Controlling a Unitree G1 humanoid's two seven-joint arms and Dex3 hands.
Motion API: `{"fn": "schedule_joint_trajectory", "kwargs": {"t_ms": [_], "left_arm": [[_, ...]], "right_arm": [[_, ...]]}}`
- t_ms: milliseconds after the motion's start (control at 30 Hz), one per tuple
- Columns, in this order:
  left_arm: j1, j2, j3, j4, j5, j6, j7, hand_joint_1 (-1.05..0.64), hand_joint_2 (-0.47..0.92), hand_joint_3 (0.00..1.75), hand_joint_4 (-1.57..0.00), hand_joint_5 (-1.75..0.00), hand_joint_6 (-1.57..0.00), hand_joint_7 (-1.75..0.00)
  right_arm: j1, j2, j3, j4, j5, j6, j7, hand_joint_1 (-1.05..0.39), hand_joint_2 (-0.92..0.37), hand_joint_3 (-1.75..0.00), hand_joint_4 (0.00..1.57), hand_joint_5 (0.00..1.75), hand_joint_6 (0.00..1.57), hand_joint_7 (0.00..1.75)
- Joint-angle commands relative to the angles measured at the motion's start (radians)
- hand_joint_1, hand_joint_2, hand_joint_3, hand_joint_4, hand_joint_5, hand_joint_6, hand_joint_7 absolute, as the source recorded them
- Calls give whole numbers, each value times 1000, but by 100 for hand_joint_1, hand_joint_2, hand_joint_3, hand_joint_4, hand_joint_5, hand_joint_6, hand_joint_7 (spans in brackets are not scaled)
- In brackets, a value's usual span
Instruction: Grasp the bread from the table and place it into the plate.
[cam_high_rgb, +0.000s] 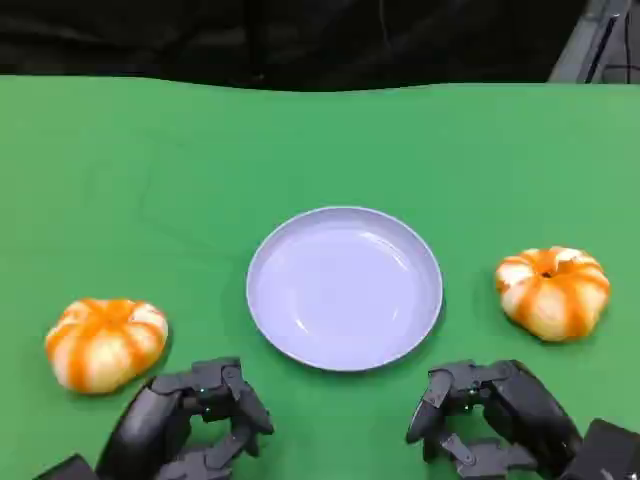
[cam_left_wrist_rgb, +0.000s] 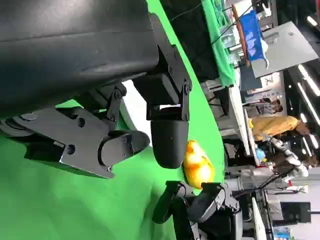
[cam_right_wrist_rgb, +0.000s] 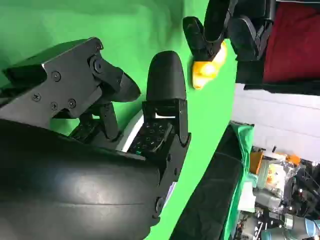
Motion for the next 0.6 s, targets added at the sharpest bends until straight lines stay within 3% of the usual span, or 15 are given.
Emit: {"fn": "schedule_joint_trajectory", "kwargs": {"t_ms": [33, 500, 567, 600], "left_arm": [[-1, 17, 4, -6, 0, 3, 3, -6, 80, 66, -78, -150, -87, -116], [-5, 13, 7, 1, 0, -6, 8, -6, 79, 67, -79, -146, -89, -113], [-11, 10, 15, 13, 7, -24, 22, -6, 81, 60, -83, -129, -92, -97], [-12, 10, 17, 17, 12, -29, 29, -7, 85, 50, -86, -115, -98, -80]], "right_arm": [[-6, -13, -4, -6, -1, -5, -6, 1, -58, -100, 98, 132, 102, 95], [-8, -16, -8, -10, 4, 0, -10, 1, -58, -101, 98, 133, 101, 95], [-8, -17, -10, -14, 7, 7, -11, 3, -58, -101, 98, 134, 100, 94], [-7, -17, -11, -14, 7, 8, -11, 3, -58, -101, 97, 134, 100, 94]]}}
